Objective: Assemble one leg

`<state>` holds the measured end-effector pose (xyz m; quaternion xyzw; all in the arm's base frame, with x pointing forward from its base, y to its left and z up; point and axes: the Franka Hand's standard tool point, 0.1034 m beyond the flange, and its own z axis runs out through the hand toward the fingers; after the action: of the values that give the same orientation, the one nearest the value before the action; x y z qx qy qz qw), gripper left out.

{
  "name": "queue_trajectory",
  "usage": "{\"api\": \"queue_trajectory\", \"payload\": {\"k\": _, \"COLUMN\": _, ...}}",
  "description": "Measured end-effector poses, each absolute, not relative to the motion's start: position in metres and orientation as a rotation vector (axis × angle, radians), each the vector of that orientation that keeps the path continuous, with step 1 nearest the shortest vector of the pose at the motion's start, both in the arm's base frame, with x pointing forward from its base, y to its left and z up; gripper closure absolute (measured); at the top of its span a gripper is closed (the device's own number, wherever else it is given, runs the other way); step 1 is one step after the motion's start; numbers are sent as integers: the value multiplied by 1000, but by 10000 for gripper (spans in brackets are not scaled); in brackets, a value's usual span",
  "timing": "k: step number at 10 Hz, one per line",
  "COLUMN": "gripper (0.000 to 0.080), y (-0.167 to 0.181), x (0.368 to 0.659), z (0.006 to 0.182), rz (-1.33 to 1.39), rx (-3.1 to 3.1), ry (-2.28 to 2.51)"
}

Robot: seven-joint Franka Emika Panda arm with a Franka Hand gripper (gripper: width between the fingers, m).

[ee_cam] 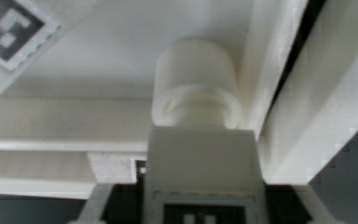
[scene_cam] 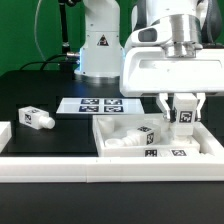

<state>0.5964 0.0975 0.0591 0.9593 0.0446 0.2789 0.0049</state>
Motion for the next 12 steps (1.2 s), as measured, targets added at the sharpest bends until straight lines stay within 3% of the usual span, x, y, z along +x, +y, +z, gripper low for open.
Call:
{"api": "queue_trajectory", "payload": {"k": 5, "gripper": 515, "y": 98, "x": 597, "z": 59, "rz": 872, "rx": 2998, "ry": 170}}
{"api": "queue_trajectory", "payload": {"k": 6, "gripper": 453, "y": 97, "x": 596, "z": 59, "rz": 849, "rx": 3002, "ry": 179}}
{"api": "queue_trajectory", "payload": {"k": 7, "gripper": 270, "y": 96, "x": 599, "z": 75, "rz": 842, "rx": 3008, "ry": 181}}
{"api": "queue_trajectory", "payload": {"k": 8, "gripper": 270, "y": 97, "x": 602, "z": 86, "rz": 847, "rx": 3011, "ry": 185}}
{"api": "queue_trajectory", "payload": {"k": 9, "gripper": 175, "y": 97, "x": 603, "z": 95, "rz": 837, "rx": 3017, "ry": 189}}
{"api": "queue_trajectory", "payload": {"k": 10, "gripper": 157, "y": 98, "x": 605, "z": 104, "rz": 832, "rx": 3024, "ry": 185}}
{"api": "queue_trajectory", "payload": {"k": 12, "gripper": 151, "y": 99, "x": 606, "z": 105, "rz": 806, "rx": 3034, "ry": 185}}
